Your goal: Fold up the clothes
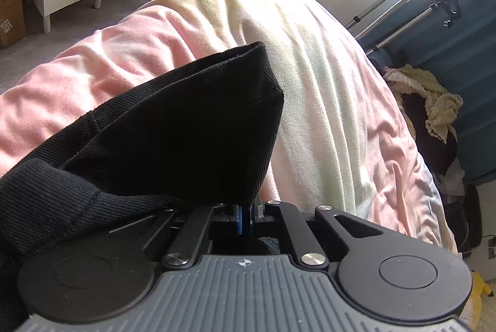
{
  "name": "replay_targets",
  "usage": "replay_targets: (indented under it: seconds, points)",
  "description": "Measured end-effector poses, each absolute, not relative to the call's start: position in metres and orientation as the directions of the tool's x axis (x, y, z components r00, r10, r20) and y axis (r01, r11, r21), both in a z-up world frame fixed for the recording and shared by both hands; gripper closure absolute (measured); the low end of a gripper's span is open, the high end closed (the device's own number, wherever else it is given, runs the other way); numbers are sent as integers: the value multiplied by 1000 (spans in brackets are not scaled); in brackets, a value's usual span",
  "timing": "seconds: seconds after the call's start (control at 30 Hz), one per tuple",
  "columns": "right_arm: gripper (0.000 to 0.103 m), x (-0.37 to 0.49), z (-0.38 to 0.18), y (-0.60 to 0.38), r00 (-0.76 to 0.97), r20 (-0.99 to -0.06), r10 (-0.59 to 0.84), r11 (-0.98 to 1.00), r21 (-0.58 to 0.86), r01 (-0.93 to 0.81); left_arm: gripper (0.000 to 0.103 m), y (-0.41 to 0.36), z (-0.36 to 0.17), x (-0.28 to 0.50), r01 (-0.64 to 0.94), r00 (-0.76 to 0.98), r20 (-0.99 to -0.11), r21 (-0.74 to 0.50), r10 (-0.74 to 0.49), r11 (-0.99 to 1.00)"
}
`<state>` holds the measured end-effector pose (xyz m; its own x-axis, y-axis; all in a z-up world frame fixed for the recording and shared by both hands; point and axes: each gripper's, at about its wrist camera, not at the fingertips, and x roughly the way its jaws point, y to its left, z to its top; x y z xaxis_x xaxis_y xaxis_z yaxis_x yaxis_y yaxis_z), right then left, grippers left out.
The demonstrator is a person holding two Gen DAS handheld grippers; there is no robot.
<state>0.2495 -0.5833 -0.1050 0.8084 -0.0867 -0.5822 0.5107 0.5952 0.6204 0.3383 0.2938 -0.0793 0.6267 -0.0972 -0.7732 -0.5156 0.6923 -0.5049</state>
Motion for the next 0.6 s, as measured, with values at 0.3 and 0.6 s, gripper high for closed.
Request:
replay_targets:
  seconds: [0.3,0.6]
  points:
    - [57,234,-46,-554,814,-580,-33,726,546,418,41,239,-35,300,-328,644,-763,-340,-55,881]
    - [60,166,3,-479,861,-507,-44,813,483,326,39,126,-8,233,-76,692,-711,-242,-124,967]
